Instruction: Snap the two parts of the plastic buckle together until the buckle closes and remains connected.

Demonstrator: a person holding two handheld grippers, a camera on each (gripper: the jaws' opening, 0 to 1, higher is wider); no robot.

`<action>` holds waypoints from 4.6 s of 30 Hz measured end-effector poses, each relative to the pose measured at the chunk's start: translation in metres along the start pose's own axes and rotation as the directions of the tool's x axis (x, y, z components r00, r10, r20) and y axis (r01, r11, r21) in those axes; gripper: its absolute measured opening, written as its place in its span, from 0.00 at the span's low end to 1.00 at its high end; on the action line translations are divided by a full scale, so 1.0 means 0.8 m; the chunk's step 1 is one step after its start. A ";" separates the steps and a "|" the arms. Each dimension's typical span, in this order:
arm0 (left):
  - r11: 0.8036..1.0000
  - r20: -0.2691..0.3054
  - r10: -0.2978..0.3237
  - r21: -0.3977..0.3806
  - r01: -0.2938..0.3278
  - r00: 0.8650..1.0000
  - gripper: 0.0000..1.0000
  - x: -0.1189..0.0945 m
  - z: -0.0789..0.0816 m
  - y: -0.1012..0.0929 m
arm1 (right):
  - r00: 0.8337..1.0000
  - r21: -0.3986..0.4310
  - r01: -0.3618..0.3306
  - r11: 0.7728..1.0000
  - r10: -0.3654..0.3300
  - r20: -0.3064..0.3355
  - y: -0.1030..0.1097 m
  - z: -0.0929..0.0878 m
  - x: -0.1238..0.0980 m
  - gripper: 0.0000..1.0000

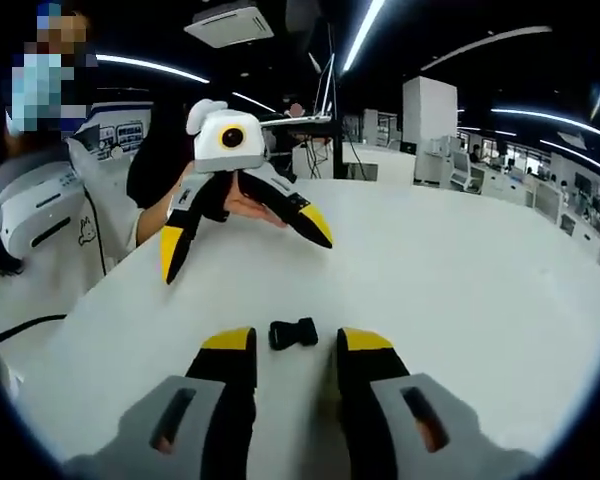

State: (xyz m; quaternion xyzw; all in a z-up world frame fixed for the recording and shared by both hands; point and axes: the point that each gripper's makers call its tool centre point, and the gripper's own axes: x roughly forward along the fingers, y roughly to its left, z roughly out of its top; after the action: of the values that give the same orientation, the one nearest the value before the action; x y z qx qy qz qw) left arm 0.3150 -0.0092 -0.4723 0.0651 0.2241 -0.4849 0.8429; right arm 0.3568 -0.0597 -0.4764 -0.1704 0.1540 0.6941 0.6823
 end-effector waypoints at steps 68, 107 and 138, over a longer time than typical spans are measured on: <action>0.993 0.017 -0.095 0.072 0.093 0.995 0.70 0.049 0.035 0.027 | 0.869 0.194 0.359 0.913 -0.402 0.289 0.019 0.025 -0.148 0.17; 0.986 0.015 -0.125 0.115 0.123 0.992 0.22 0.069 0.023 0.016 | 0.820 0.187 0.436 0.880 -0.474 0.321 0.011 0.031 -0.185 0.15; 0.989 0.093 -0.091 0.122 0.079 0.992 0.12 0.049 0.035 0.009 | 0.760 0.189 0.601 0.777 -0.628 0.166 -0.033 -0.017 -0.206 0.16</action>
State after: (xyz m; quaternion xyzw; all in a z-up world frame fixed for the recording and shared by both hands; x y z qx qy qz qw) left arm 0.3465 -0.0458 -0.4654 0.0812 0.1560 -0.5353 0.8261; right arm 0.3854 -0.2128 -0.4141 -0.0910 0.0561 0.4350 0.8941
